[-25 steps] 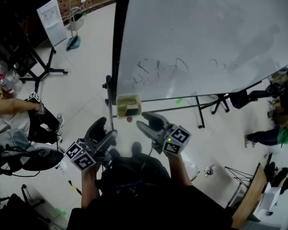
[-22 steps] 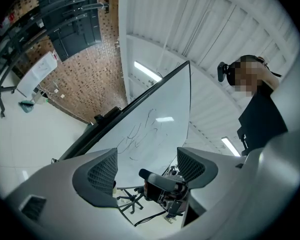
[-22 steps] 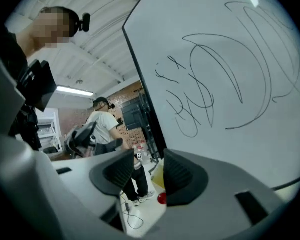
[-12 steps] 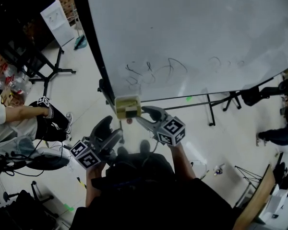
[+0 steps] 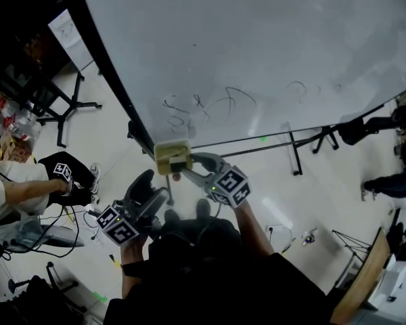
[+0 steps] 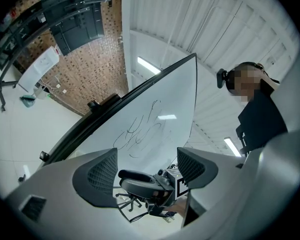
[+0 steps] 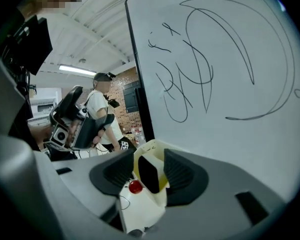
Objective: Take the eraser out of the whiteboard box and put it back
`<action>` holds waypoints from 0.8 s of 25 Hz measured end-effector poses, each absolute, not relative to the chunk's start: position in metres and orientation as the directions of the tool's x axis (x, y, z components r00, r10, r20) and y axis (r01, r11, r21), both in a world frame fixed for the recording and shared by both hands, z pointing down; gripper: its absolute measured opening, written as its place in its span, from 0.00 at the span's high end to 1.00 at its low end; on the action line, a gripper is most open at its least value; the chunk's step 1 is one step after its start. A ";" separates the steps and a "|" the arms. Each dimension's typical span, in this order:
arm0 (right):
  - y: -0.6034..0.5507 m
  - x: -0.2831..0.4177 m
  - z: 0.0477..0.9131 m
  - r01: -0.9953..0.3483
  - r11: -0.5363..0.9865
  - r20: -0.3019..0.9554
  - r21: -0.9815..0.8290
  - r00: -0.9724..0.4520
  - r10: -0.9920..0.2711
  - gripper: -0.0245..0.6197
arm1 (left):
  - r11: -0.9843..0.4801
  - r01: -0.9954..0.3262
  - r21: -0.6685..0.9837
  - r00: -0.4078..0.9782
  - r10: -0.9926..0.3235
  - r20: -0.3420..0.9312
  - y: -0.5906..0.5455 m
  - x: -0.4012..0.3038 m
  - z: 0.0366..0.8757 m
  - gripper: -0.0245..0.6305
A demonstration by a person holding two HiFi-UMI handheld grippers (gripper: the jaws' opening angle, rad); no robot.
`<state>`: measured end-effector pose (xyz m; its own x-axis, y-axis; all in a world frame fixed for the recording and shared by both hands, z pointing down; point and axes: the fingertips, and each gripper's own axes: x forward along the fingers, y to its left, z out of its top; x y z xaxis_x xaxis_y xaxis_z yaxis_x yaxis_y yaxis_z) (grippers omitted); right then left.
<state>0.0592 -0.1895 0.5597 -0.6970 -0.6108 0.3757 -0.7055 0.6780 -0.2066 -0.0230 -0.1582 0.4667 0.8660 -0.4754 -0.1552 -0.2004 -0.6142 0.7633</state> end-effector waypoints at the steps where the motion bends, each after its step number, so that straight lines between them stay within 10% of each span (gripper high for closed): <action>1: -0.190 0.060 0.562 -0.705 0.679 0.380 -0.204 -0.697 -0.609 0.63 | -0.612 -0.199 0.766 0.863 -0.479 -0.158 -0.159 -0.023 0.467 0.40; 20: -0.201 0.052 0.574 -0.694 0.707 0.443 -0.136 -0.680 -0.584 0.62 | -0.578 -0.207 0.790 0.847 -0.510 -0.151 -0.163 -0.029 0.478 0.40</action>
